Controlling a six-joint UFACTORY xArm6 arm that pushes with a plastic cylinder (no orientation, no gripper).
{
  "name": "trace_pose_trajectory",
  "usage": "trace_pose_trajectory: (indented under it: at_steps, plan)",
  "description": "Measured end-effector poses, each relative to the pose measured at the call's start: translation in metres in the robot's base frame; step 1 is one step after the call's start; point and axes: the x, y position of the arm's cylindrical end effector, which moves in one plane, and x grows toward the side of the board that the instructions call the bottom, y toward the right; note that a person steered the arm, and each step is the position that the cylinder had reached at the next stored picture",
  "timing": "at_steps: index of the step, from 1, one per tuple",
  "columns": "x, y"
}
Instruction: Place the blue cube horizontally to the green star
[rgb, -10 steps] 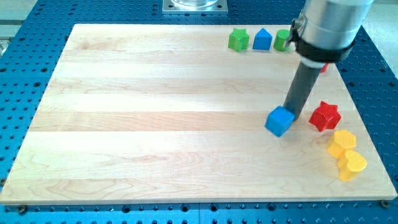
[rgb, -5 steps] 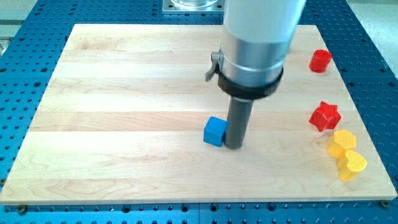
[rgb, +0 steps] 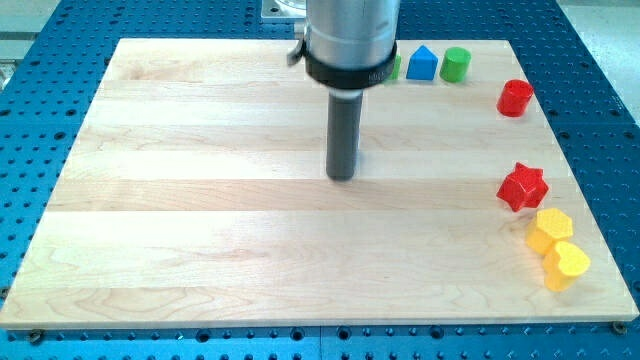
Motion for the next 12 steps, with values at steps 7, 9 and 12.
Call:
trace_pose_trajectory:
  at_steps: [7,9,12]
  plan:
    - [-0.157,0.030]
    - [-0.168,-0.034]
    - [-0.228,0.017]
